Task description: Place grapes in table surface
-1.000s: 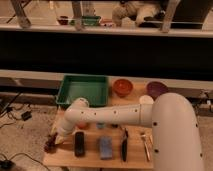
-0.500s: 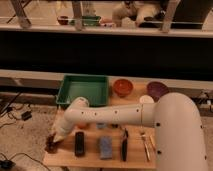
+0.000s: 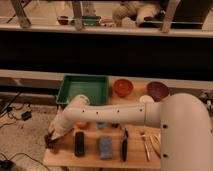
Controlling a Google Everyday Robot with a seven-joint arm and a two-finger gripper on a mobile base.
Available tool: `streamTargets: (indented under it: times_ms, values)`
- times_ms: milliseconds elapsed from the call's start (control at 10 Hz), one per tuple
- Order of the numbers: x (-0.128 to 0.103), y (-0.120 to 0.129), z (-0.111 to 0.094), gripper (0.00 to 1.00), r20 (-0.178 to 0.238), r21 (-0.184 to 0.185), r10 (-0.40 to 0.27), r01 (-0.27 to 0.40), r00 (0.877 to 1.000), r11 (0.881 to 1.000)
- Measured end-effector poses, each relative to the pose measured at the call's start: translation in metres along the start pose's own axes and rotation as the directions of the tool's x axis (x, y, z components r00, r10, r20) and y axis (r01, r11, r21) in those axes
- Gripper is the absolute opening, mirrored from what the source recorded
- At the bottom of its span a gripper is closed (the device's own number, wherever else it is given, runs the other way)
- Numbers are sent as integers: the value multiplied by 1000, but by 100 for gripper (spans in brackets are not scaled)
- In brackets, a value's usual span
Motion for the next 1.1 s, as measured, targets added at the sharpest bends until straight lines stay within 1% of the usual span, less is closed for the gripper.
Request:
streamTargets:
  times_ms: [100, 400, 600, 900, 1100]
  values:
    - [-4, -2, -2, 0, 4, 6, -9, 9, 1000, 1000]
    - [-19, -8, -14, 0, 22, 38, -40, 39, 999, 998]
    - [-30, -12, -27, 0, 30, 67, -64, 62, 997, 996]
    - [-31, -13, -32, 0, 28, 88, -76, 73, 997, 993]
    - [-28, -13, -32, 0, 26, 91, -73, 71, 997, 993]
